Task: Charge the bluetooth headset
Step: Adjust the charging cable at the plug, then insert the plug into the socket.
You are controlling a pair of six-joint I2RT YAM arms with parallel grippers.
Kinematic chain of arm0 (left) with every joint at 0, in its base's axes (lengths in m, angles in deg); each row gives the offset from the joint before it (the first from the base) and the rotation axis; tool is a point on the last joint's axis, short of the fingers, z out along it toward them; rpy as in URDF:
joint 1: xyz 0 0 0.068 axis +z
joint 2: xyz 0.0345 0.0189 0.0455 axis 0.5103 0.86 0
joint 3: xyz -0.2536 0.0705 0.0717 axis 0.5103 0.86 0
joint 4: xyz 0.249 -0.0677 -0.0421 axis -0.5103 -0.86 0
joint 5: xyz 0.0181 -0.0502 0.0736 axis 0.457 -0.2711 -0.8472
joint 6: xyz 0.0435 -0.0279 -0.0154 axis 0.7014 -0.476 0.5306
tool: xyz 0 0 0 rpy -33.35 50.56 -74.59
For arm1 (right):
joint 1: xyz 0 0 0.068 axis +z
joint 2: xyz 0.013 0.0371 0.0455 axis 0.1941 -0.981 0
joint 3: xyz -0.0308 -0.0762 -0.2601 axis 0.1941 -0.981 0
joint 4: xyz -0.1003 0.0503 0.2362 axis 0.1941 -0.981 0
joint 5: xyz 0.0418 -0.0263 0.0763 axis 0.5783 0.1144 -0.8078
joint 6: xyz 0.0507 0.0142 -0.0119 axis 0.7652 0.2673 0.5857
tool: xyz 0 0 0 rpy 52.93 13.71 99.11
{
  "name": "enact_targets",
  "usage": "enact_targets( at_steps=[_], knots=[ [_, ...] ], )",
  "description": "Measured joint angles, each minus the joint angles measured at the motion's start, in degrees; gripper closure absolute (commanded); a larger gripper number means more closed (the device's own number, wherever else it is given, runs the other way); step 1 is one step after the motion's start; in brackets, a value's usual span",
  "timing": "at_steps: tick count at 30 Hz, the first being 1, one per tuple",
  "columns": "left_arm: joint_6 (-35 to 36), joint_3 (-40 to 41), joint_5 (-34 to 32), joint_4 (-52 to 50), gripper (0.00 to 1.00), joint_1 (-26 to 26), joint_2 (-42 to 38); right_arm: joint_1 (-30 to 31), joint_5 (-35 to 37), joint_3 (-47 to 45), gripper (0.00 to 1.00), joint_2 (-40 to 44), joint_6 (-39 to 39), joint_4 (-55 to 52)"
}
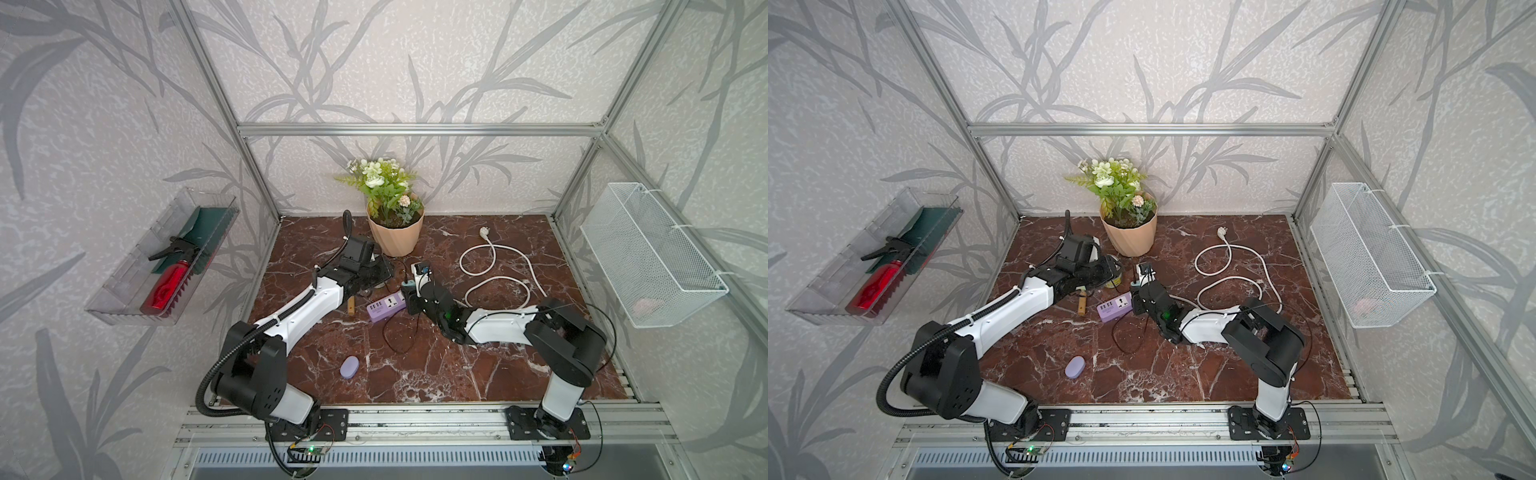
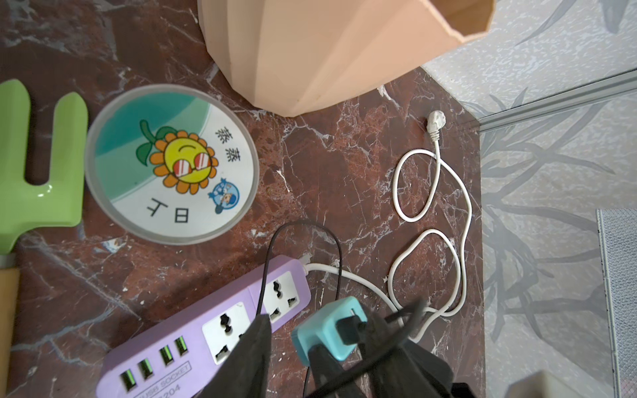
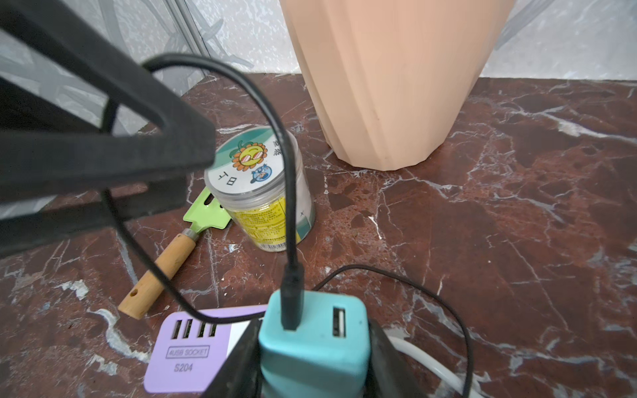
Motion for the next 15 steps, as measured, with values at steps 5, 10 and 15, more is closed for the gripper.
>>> enact_targets(
  at_steps=[5,10,15],
  knots=[
    [1.8,-1.6,-0.7,-1.1,0.55,0.1,2.0,0.0,-0.2,0.0,1.0,-3.2,0.0,3.0],
    [2.7,-2.1,-0.7,-2.0,0.55,0.2,3.2,0.0,-0.1,0.0,1.0,-4.8,0.0,7.0],
    [3.0,-2.1,-0.6,-2.2,0.55,0.5,3.0,0.0,0.3,0.0,1.0,-5.9,-0.3,9.4]
  ],
)
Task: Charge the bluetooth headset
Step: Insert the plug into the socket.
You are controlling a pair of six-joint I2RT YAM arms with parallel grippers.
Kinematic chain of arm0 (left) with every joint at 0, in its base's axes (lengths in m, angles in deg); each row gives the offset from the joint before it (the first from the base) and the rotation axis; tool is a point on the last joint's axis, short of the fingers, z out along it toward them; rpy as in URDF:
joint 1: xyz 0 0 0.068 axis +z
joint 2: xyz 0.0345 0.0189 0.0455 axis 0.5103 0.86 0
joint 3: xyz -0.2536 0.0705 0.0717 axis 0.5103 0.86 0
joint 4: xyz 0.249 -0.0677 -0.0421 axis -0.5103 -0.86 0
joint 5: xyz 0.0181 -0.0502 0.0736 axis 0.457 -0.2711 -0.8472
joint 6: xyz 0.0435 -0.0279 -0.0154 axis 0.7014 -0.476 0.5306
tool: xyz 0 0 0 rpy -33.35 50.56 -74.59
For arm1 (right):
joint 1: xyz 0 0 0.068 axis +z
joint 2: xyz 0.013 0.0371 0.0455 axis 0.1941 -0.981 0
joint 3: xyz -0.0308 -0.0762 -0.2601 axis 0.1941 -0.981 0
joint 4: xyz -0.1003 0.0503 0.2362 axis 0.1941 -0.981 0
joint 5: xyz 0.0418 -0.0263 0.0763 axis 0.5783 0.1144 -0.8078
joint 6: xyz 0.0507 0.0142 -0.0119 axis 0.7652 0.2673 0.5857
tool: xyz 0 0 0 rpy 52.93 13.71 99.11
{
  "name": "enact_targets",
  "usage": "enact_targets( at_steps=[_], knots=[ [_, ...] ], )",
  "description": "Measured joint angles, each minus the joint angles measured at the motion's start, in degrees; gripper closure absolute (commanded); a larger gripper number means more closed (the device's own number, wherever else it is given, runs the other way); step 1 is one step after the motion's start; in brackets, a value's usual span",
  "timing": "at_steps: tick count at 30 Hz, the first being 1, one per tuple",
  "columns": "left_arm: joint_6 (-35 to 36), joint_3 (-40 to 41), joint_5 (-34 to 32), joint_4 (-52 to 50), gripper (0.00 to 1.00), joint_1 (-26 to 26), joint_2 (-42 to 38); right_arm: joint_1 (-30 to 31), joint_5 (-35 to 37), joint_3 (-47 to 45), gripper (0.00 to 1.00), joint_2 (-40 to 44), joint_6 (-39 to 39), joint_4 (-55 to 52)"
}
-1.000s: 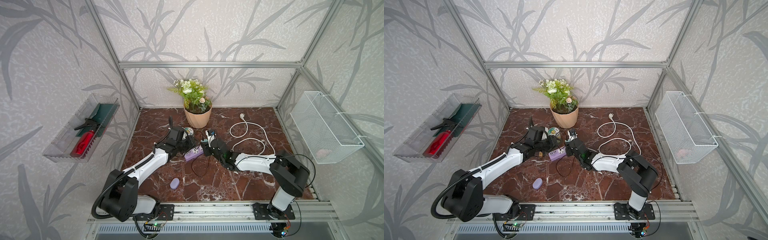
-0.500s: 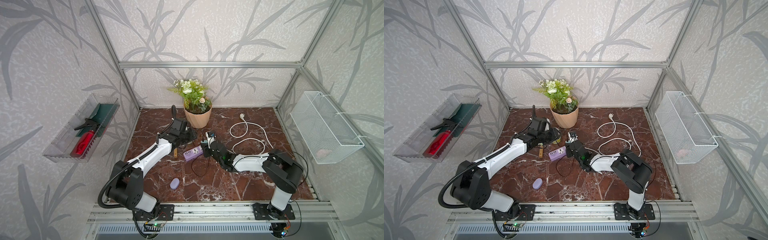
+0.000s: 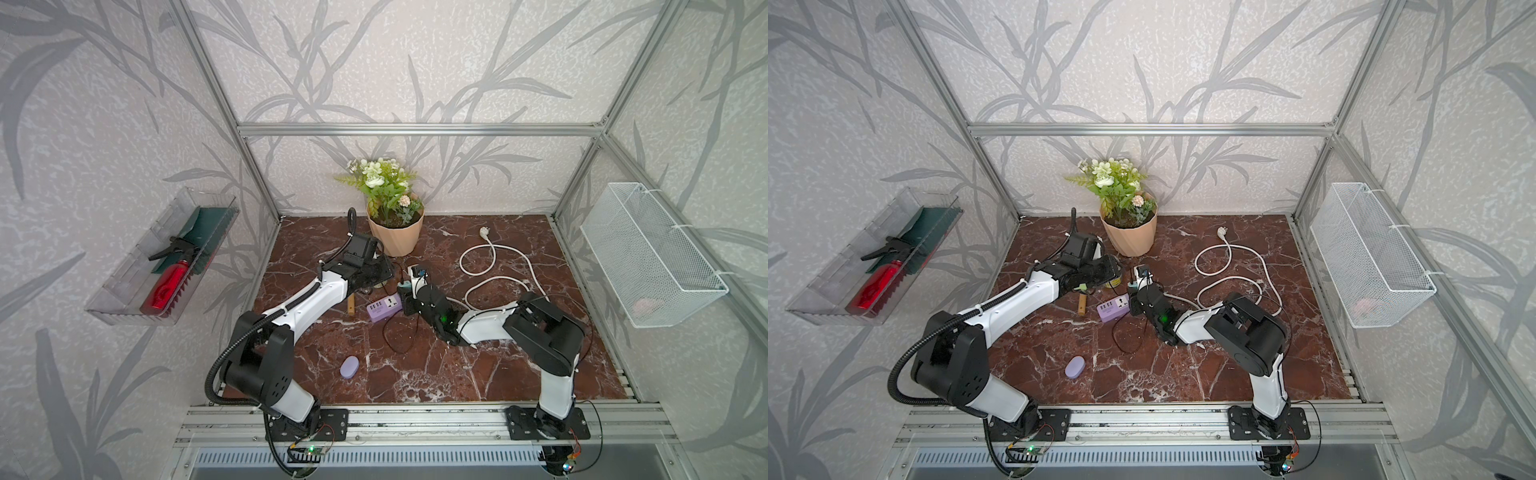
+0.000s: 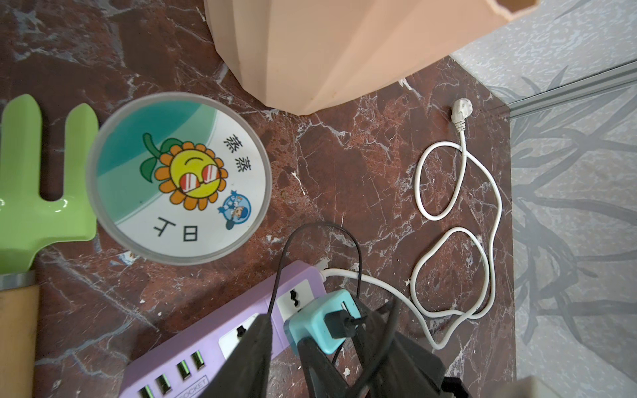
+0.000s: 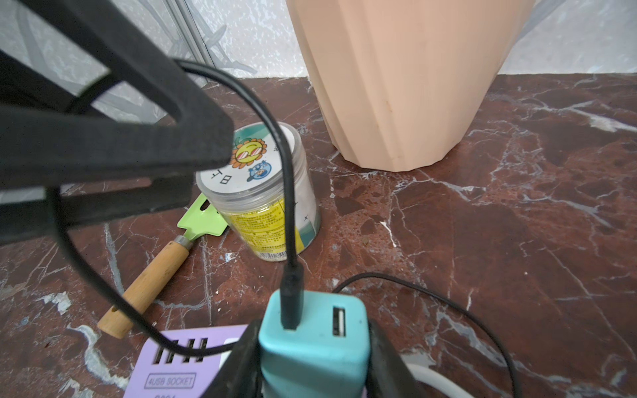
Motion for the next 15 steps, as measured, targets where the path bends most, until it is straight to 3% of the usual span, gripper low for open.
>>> enact_targets(
  at_steps=[15],
  knots=[
    [0.0,1.3,-0.1,0.2,0.55,0.6,-1.9,-0.3,3.3,-0.2,1.0,-1.7,-0.9,3.6]
  ],
)
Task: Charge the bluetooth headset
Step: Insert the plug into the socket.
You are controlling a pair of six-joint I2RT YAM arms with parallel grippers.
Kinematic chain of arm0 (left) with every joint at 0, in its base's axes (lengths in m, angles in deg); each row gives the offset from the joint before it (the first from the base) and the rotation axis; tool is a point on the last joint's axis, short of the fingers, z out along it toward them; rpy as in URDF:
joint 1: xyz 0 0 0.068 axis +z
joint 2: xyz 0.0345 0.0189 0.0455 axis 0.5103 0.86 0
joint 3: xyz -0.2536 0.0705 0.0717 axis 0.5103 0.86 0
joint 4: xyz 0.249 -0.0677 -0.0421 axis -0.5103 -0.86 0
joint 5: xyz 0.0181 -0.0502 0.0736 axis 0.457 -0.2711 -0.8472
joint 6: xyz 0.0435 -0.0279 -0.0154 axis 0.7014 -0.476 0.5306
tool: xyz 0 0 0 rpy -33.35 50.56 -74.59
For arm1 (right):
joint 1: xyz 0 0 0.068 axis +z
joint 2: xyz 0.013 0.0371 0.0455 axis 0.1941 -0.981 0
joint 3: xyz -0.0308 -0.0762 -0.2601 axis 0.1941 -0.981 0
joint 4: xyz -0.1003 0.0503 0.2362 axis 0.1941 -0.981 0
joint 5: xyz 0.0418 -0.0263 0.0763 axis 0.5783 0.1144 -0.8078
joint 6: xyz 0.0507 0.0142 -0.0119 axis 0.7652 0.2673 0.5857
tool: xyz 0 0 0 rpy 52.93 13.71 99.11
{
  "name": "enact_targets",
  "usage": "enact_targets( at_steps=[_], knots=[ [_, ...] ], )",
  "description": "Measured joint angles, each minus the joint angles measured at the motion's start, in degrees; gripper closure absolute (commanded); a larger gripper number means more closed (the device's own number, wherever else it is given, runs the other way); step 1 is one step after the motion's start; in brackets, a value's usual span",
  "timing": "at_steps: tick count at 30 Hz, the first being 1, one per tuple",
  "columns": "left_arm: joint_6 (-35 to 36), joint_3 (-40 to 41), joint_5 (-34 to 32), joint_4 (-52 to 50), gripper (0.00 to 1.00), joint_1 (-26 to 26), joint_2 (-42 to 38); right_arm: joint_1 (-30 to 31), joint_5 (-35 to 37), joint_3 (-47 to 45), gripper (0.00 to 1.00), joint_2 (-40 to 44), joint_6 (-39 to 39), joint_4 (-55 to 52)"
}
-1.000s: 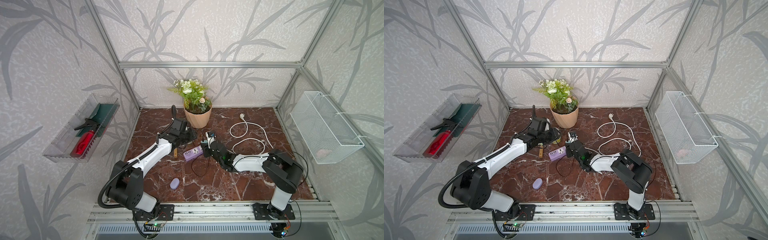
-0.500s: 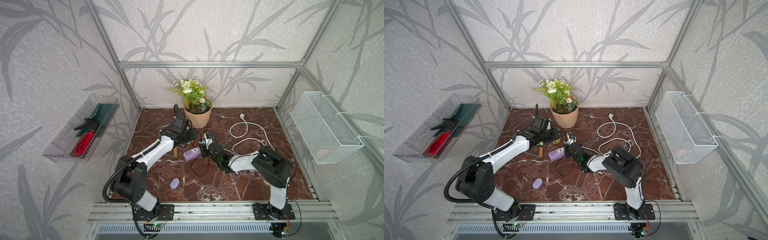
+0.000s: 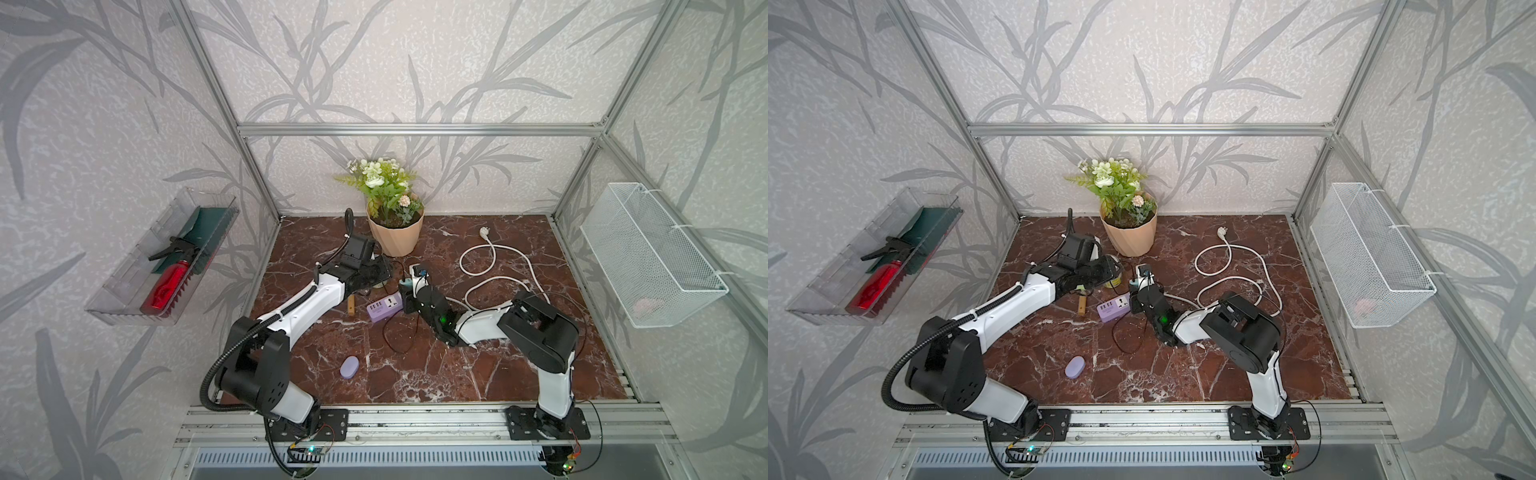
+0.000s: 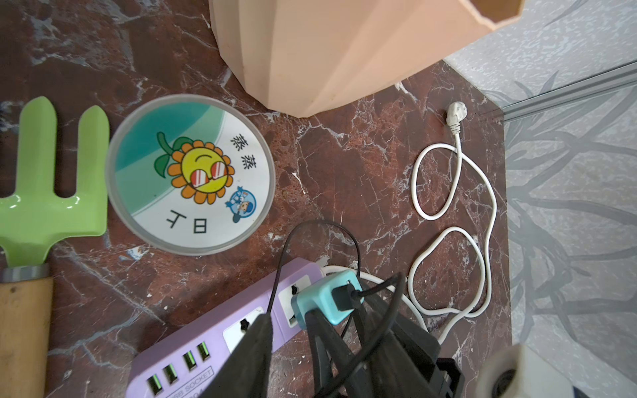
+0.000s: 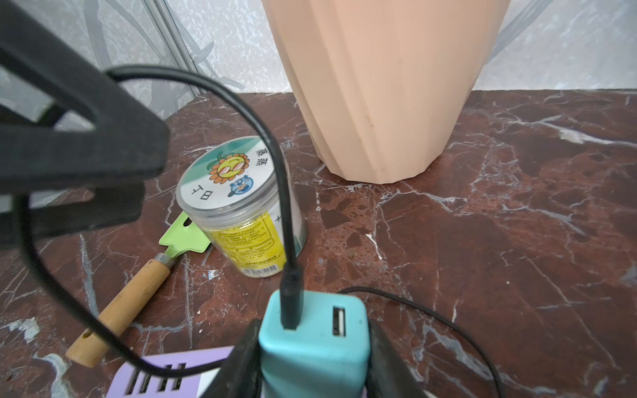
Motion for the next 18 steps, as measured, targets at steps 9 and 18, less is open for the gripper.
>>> enact_targets(
  at_steps=[9,18],
  knots=[
    [-0.1,0.6,0.0,0.0,0.55,0.4,0.0,-0.2,-1.3,-1.9,1.0,0.0,0.9,3.0],
    [-0.2,1.4,0.0,0.0,0.55,0.6,0.0,-0.1,-2.4,-3.5,1.0,0.1,2.7,4.4]
  ],
)
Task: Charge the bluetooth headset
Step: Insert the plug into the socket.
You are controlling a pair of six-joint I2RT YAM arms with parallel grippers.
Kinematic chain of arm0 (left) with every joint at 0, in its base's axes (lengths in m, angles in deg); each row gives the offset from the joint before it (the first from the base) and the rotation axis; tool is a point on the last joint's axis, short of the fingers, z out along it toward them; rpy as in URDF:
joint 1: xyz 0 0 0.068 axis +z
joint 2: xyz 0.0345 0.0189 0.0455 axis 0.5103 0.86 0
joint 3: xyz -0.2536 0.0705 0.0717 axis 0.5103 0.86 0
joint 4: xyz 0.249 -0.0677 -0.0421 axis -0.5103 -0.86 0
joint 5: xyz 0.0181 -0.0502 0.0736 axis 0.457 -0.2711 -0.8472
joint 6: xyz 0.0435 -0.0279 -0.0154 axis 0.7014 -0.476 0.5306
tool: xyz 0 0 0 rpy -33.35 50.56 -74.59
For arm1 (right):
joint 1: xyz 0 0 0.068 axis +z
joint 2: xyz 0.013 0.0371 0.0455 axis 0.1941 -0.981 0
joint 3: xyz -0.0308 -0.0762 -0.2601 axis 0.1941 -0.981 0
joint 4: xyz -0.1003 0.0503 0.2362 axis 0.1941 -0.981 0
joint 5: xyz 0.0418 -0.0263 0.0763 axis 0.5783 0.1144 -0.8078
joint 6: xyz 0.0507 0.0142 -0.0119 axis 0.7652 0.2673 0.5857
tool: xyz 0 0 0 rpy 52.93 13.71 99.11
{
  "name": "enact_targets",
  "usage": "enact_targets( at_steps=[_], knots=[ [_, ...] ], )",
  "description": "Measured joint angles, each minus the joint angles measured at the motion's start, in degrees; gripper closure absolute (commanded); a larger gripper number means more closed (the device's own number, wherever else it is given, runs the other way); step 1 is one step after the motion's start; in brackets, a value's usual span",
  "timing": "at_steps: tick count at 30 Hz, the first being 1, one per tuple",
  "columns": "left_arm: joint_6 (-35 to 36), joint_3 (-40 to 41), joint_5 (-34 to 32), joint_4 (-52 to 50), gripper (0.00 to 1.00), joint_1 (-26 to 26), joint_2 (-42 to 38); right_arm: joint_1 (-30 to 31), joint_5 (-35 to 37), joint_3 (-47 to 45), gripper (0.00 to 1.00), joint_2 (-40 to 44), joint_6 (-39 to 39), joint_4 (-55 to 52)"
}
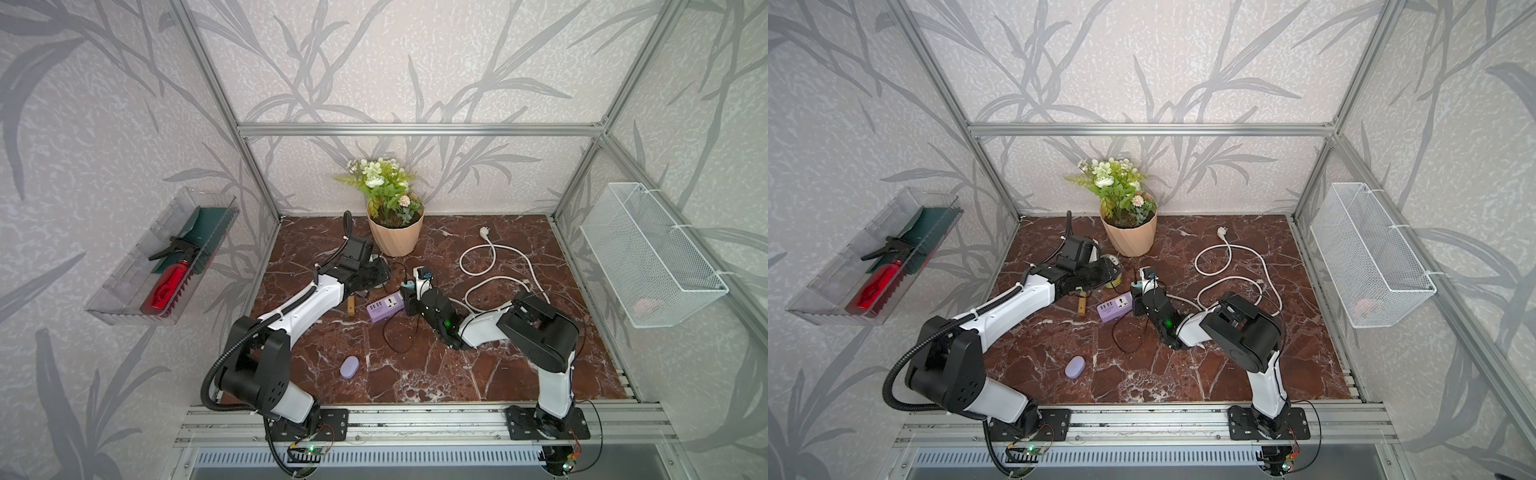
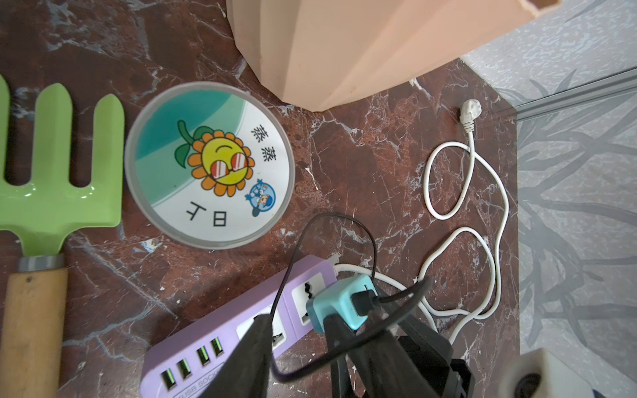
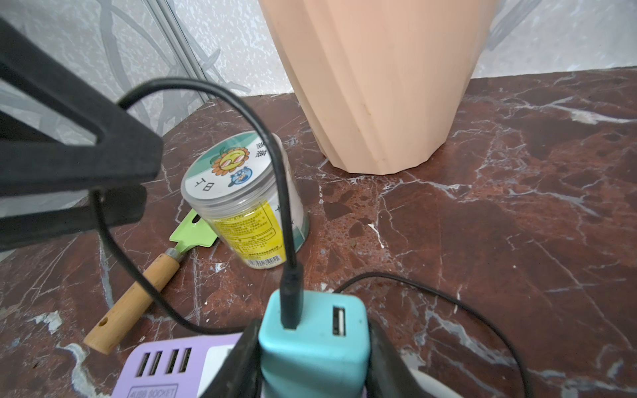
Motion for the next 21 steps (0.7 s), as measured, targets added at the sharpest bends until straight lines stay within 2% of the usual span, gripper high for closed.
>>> enact_targets(
  at_steps=[6,15,21],
  knots=[
    [-0.2,0.0,0.0,0.1,0.55,0.2,0.0,0.6,1.1,-0.7,1.0,0.0,0.5,0.8],
    [-0.2,0.0,0.5,0.0,0.55,0.4,0.0,4.3,9.3,-1.1,1.0,-0.5,0.1,1.4],
    [-0.3,0.5,1.0,-0.1,0.56,0.4,0.0,6.6,14.4,-2.5,1.0,-1.8,0.0,5.6]
  ],
)
